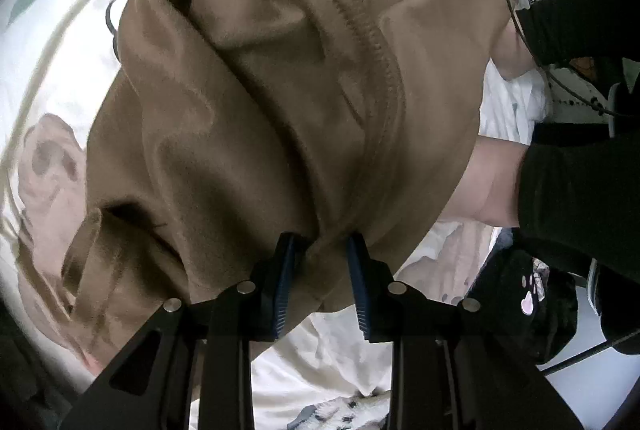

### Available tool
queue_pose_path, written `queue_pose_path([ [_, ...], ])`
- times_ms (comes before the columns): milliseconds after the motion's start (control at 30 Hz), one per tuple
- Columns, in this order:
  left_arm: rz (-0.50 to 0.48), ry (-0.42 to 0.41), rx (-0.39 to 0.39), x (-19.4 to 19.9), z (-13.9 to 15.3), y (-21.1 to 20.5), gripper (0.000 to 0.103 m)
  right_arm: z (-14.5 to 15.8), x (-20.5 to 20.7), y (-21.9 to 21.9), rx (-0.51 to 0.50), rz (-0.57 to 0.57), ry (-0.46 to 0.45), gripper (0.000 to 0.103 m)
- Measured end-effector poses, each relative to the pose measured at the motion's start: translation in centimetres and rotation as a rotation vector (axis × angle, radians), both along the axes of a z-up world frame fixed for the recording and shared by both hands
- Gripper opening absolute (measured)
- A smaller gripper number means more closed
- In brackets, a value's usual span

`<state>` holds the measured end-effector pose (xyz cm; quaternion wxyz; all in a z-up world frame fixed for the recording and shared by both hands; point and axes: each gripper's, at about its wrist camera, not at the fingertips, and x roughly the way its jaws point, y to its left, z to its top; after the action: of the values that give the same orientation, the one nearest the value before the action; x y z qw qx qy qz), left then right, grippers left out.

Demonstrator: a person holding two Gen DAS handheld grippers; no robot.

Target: Fold clothes

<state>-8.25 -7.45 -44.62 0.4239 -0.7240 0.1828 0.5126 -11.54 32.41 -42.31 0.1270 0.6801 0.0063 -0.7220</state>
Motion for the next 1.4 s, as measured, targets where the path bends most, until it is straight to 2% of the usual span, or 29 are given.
queue_pose_path([
  [133, 0.065, -0.02, 0.014, -0.1, 0.0, -1.1, 0.026, 0.1, -0.1, 0.1, 0.002, 0.001, 0.003, 0.007],
  [167, 0.079, -0.016, 0.018, 0.0, 0.2, -1.4, 0.023, 0.1, -0.1, 0.1, 0.002, 0.001, 0.004, 0.007],
  [200, 0.09, -0.008, 0.018, 0.0, 0.4, -1.6, 0.011, 0.1, -0.1, 0.2, 0.003, 0.002, 0.006, 0.007],
  [233, 0.101, 0.0, 0.019, -0.1, 0.5, -1.9, 0.01, 0.2, -0.1, 0.2, 0.003, 0.002, 0.008, 0.007],
  [467, 0.141, 0.042, 0.031, 0.6, 1.5, -2.8, 0.006, 0.6, -0.1, 0.1, 0.01, 0.004, 0.017, 0.007],
  [667, 0.203, 0.165, 0.021, 0.3, 3.2, -3.8, 0.005, 1.4, -0.3, 0.1, 0.019, -0.001, 0.039, 0.007],
  [733, 0.229, 0.21, -0.006, 0.0, 3.6, -4.4, 0.005, 1.8, -0.6, 0.1, 0.025, 0.001, 0.051, 0.007],
  [1033, 0.436, 0.382, -0.103, -2.5, 5.5, -8.3, 0.005, 3.6, -2.3, 0.0, 0.061, 0.011, 0.115, 0.007],
  [1200, 0.538, 0.48, -0.176, -3.7, 5.6, -9.6, 0.005, 4.6, -3.9, -0.2, 0.096, 0.025, 0.153, 0.006],
  [1400, 0.645, 0.565, -0.216, -6.3, 6.4, -12.4, 0.005, 5.7, -6.0, -0.5, 0.136, 0.054, 0.201, 0.006],
])
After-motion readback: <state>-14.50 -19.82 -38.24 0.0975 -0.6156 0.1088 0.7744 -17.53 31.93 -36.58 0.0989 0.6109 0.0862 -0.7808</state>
